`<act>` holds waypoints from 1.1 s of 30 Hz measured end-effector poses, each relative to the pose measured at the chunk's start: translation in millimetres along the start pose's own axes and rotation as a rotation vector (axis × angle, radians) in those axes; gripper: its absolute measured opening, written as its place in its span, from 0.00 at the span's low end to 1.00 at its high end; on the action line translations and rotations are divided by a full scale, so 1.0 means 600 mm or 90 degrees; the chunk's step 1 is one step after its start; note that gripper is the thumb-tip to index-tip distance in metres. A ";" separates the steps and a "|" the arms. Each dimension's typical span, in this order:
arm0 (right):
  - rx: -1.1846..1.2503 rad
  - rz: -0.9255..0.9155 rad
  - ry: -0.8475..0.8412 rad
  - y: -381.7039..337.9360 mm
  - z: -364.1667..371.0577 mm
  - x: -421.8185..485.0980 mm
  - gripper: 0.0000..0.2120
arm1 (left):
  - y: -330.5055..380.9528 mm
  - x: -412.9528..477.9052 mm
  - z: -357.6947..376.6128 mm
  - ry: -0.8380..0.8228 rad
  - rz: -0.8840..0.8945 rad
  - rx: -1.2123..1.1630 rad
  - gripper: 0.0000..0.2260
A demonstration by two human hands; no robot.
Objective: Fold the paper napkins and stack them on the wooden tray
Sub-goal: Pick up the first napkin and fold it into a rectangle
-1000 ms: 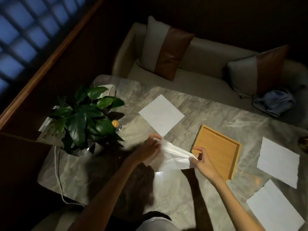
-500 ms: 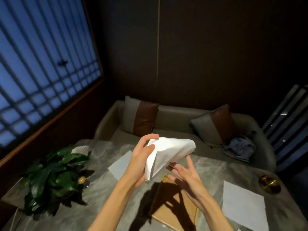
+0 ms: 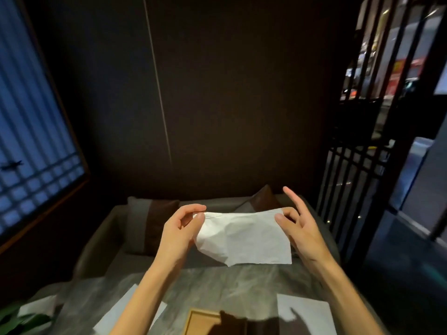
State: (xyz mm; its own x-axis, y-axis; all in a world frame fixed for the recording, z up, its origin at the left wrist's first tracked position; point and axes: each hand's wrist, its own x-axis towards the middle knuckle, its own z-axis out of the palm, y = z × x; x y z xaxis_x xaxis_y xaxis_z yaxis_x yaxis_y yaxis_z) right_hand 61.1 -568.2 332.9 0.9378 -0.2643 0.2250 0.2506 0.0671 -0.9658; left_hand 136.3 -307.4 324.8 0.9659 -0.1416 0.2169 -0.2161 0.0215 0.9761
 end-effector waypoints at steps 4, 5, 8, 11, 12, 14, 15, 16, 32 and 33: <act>-0.084 -0.020 -0.018 -0.040 -0.022 0.004 0.21 | 0.026 0.017 0.012 -0.054 0.038 -0.007 0.09; -0.111 -0.031 -0.016 -0.045 -0.023 0.002 0.18 | 0.031 0.020 0.010 -0.069 0.044 0.003 0.10; -0.124 -0.050 0.009 -0.044 -0.022 -0.002 0.14 | 0.044 0.025 0.001 -0.090 0.072 0.050 0.13; -0.081 -0.058 -0.008 -0.040 -0.013 -0.003 0.18 | 0.053 0.027 -0.010 -0.099 0.090 0.047 0.18; -0.062 -0.070 -0.011 -0.039 -0.012 -0.003 0.20 | 0.054 0.024 -0.013 -0.102 0.103 0.025 0.20; -0.014 -0.106 -0.025 -0.035 -0.007 -0.002 0.28 | 0.056 0.015 -0.019 -0.070 0.179 -0.005 0.25; 0.015 -0.124 -0.032 -0.035 -0.003 -0.003 0.32 | 0.058 0.009 -0.020 -0.049 0.230 -0.012 0.27; 0.034 -0.142 -0.033 -0.036 0.002 -0.002 0.36 | 0.061 0.002 -0.021 -0.038 0.274 -0.023 0.28; -0.002 -0.159 0.049 -0.048 0.040 -0.018 0.26 | 0.045 -0.006 -0.054 0.018 0.261 0.018 0.16; -0.013 -0.157 0.053 -0.047 0.037 -0.019 0.27 | 0.044 -0.006 -0.057 0.007 0.253 0.016 0.14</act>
State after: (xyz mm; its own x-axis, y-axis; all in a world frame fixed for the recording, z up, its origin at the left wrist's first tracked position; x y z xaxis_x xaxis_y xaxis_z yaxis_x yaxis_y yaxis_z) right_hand 48.9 -546.0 360.5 0.8255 -0.3489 0.4436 0.4637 -0.0288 -0.8855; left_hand 132.3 -272.5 350.0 0.8081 -0.1165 0.5774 -0.5761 0.0476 0.8160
